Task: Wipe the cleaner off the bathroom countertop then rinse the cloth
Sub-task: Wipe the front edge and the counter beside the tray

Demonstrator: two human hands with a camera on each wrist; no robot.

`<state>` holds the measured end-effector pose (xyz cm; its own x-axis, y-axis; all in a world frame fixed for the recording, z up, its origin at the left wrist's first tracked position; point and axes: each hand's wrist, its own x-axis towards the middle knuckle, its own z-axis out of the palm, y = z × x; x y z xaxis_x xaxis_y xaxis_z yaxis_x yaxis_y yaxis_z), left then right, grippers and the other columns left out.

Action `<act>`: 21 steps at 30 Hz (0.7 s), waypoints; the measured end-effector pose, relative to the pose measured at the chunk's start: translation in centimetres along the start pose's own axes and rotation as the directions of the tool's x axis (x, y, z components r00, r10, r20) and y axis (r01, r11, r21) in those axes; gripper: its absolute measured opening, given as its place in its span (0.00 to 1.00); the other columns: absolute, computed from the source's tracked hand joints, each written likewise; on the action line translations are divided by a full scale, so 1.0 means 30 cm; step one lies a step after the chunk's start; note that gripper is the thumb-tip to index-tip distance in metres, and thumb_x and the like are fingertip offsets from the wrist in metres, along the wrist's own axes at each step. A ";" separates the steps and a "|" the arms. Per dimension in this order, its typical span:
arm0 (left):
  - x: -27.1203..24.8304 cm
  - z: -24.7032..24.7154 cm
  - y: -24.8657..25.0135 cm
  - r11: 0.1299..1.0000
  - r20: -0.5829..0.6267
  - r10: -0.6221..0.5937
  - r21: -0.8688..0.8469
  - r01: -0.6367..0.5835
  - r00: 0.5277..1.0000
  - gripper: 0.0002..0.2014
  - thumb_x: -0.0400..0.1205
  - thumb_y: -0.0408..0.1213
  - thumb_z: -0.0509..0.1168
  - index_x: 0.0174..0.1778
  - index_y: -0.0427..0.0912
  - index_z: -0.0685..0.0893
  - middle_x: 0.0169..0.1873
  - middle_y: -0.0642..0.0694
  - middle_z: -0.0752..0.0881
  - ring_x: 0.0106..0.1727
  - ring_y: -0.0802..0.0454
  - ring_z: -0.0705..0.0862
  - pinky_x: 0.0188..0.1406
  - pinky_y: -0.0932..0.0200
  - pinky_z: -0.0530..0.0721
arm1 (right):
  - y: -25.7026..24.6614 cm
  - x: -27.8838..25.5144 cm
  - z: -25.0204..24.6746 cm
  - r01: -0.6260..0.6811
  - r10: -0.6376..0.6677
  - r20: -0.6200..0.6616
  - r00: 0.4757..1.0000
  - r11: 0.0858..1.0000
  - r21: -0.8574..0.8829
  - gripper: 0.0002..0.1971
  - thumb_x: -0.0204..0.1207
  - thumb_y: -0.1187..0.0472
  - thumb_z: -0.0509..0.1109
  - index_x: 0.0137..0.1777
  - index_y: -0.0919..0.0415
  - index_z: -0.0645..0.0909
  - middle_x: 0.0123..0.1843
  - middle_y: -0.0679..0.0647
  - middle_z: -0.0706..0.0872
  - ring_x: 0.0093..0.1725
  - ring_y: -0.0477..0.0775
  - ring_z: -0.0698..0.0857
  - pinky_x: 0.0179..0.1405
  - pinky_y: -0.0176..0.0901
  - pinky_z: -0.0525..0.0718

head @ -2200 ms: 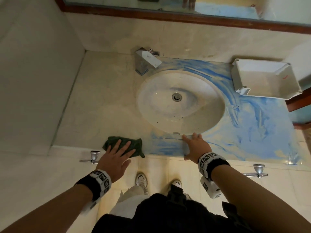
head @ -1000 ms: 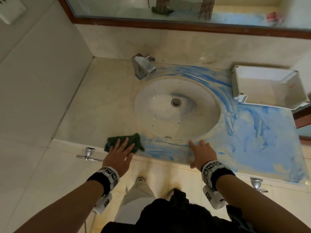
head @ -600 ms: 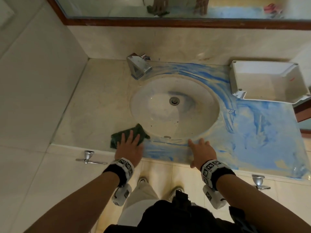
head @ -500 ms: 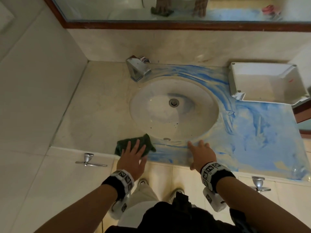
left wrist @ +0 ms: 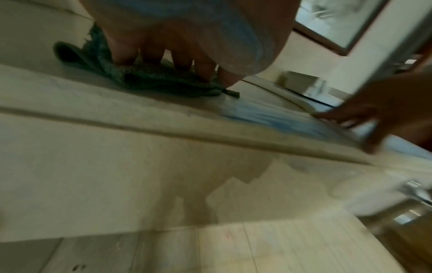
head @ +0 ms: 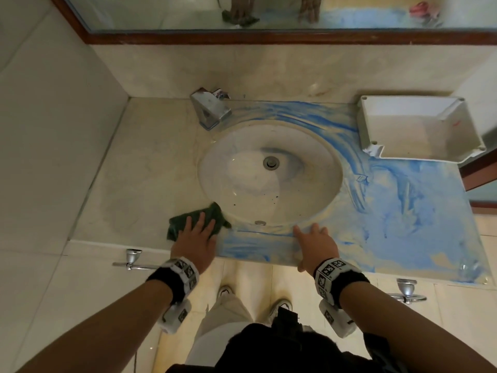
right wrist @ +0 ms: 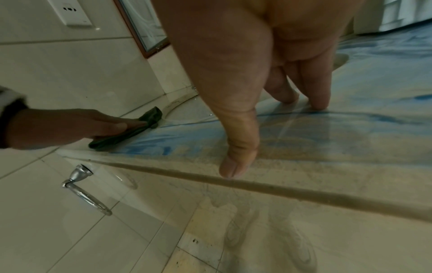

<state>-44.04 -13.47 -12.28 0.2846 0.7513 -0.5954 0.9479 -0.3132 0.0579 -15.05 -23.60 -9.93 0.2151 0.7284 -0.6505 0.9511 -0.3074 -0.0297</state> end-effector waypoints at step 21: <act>-0.112 0.079 0.151 0.966 -0.013 0.253 0.066 -0.252 0.967 0.38 0.76 0.54 0.27 0.85 0.56 0.57 0.86 0.51 0.46 0.86 0.41 0.44 0.82 0.37 0.46 | 0.005 -0.009 0.011 0.004 -0.003 -0.026 1.000 1.000 0.029 0.54 0.60 0.50 0.85 0.82 0.45 0.54 0.78 0.64 0.61 0.75 0.69 0.64 0.63 0.57 0.83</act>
<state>-41.04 -18.78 -11.90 0.5170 0.6551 -0.5510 0.8342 -0.5298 0.1530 -15.03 -24.03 -10.01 0.2181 0.7451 -0.6303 0.9451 -0.3223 -0.0540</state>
